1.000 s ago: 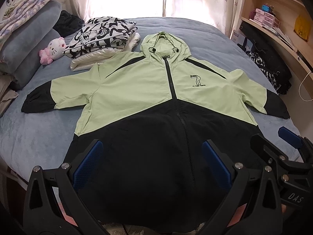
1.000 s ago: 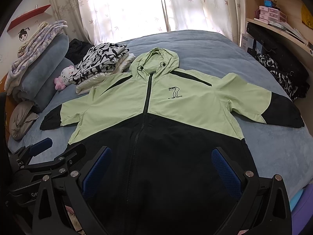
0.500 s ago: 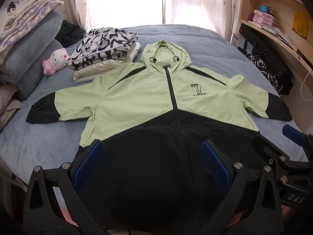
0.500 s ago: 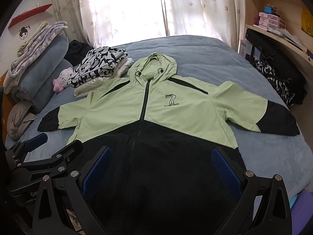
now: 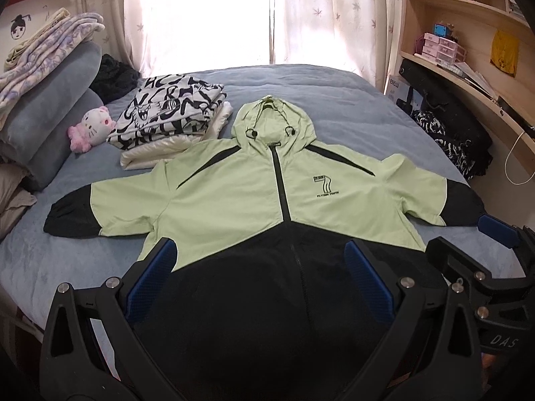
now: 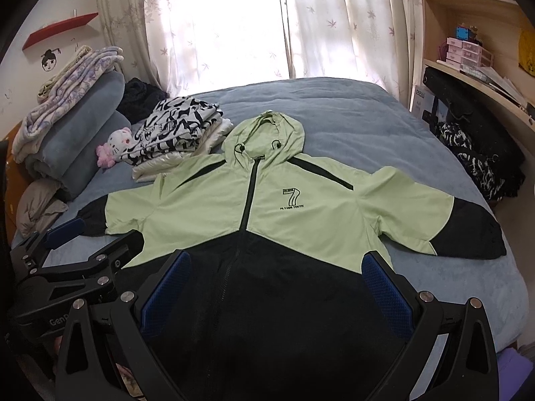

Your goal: Fold large clothes

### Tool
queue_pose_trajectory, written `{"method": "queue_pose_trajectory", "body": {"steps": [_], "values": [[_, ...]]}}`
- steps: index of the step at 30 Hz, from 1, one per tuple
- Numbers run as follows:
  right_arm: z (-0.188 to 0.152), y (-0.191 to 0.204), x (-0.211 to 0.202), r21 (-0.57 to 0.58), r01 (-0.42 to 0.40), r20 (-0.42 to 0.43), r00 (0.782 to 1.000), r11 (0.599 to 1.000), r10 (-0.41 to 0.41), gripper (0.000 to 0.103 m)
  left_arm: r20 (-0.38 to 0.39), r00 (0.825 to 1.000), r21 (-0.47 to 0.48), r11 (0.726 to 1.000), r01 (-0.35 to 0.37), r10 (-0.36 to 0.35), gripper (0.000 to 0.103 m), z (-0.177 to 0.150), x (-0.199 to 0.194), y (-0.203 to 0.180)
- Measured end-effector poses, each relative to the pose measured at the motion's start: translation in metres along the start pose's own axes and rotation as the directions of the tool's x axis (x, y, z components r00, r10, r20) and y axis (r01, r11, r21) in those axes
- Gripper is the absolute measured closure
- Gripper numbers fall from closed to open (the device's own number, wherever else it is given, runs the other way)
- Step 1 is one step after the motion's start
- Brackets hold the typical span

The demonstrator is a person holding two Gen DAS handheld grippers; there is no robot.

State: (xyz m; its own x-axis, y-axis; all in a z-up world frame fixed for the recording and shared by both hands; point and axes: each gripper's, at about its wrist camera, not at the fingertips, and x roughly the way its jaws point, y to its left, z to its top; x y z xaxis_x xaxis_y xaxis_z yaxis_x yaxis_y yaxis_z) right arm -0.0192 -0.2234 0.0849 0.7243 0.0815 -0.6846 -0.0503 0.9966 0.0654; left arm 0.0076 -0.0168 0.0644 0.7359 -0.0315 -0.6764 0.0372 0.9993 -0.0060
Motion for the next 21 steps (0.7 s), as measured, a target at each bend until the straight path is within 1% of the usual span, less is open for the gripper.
{"method": "queue_pose_trajectory", "body": {"steps": [4,6,8,11,15,18,19,21], "values": [[0.011,-0.009,-0.011,0.024,-0.017,0.013,1.000,1.000,0.017,0.000,0.022,1.000,0.006,1.000,0.010,-0.011,0.003,0.013,-0.005,-0.004],[0.017,-0.016,-0.019,0.034,-0.008,0.034,0.999,0.999,0.007,0.000,0.032,0.999,0.002,1.000,0.005,-0.005,0.003,0.018,-0.007,-0.005],[0.021,-0.020,-0.025,0.029,0.008,0.054,0.999,1.000,-0.009,0.000,0.044,0.999,0.002,1.000,0.015,-0.015,0.003,0.022,-0.007,-0.008],[0.028,-0.030,-0.039,0.016,0.020,0.090,0.996,1.000,-0.022,0.000,0.039,0.999,0.008,1.000,0.017,-0.018,0.003,0.027,-0.005,-0.016],[0.035,-0.047,-0.054,0.034,0.049,0.150,0.987,0.998,-0.054,0.000,0.049,0.999,0.038,0.999,0.008,-0.009,0.003,0.034,0.001,-0.030],[0.039,-0.065,-0.068,0.059,0.069,0.197,0.977,0.996,-0.079,0.000,0.051,0.999,0.055,0.998,0.000,-0.003,0.003,0.040,0.007,-0.042],[0.039,-0.073,-0.073,0.062,0.063,0.215,0.974,0.996,-0.075,0.000,0.049,0.999,0.057,0.998,0.002,-0.005,0.003,0.042,0.010,-0.046],[0.041,-0.094,-0.083,0.071,-0.001,0.246,0.969,0.997,-0.017,0.000,0.040,0.999,0.054,0.999,0.002,-0.004,0.003,0.048,0.018,-0.054]]}}
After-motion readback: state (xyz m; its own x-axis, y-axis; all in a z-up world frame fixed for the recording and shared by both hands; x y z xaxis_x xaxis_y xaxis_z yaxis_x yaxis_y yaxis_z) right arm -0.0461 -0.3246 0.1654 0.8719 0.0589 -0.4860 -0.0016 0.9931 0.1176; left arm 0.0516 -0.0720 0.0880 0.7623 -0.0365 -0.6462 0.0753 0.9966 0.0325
